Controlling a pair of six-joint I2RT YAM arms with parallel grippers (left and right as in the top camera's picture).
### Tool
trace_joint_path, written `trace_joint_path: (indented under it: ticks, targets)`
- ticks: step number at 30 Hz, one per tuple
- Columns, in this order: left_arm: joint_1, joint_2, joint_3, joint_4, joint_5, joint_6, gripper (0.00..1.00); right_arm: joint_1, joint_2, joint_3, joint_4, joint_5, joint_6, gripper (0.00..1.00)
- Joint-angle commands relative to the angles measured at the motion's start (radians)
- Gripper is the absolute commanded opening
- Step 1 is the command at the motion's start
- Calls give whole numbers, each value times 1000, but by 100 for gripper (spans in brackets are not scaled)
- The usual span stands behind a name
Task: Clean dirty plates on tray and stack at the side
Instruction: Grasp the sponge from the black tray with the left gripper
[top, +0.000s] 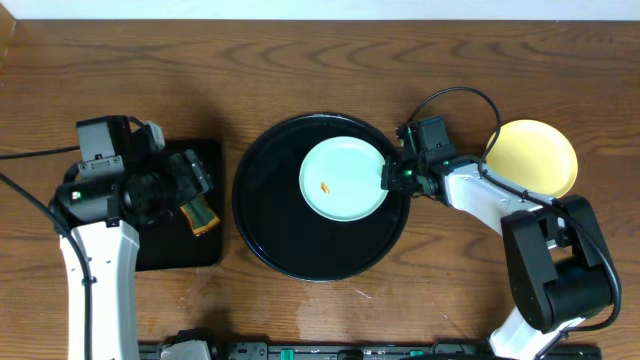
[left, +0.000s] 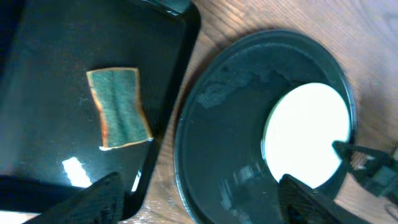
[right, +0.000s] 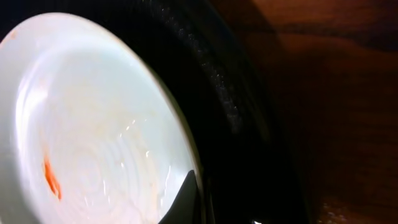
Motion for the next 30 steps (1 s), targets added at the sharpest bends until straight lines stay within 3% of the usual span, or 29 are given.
trace_joint_path:
  ticks: [1, 10, 12, 14, 18, 23, 27, 30]
  targets:
    - [3, 36, -76, 8, -174, -46, 76, -6, 21, 4, -5, 11, 14, 1]
    - [3, 236, -249, 183, -224, -72, 63, -6, 21, 4, -5, 11, 14, 1]
    - [3, 295, -253, 220, -261, -90, 49, -6, 21, 4, -5, 11, 14, 1]
    - [3, 347, -253, 249, -301, -113, 40, -6, 21, 4, -6, 11, 14, 1]
    - [0, 459, -253, 320, -274, -112, 8, -6, 21, 4, -5, 11, 14, 1]
    - [-17, 570, -253, 345, -266, -96, 8, -6, 21, 4, -5, 11, 14, 1]
    - [-13, 558, -214, 275, -270, -68, 9, -6, 21, 4, -5, 11, 14, 1]
    - [-13, 522, -152, 205, -270, -68, 33, -6, 21, 4, -5, 11, 14, 1]
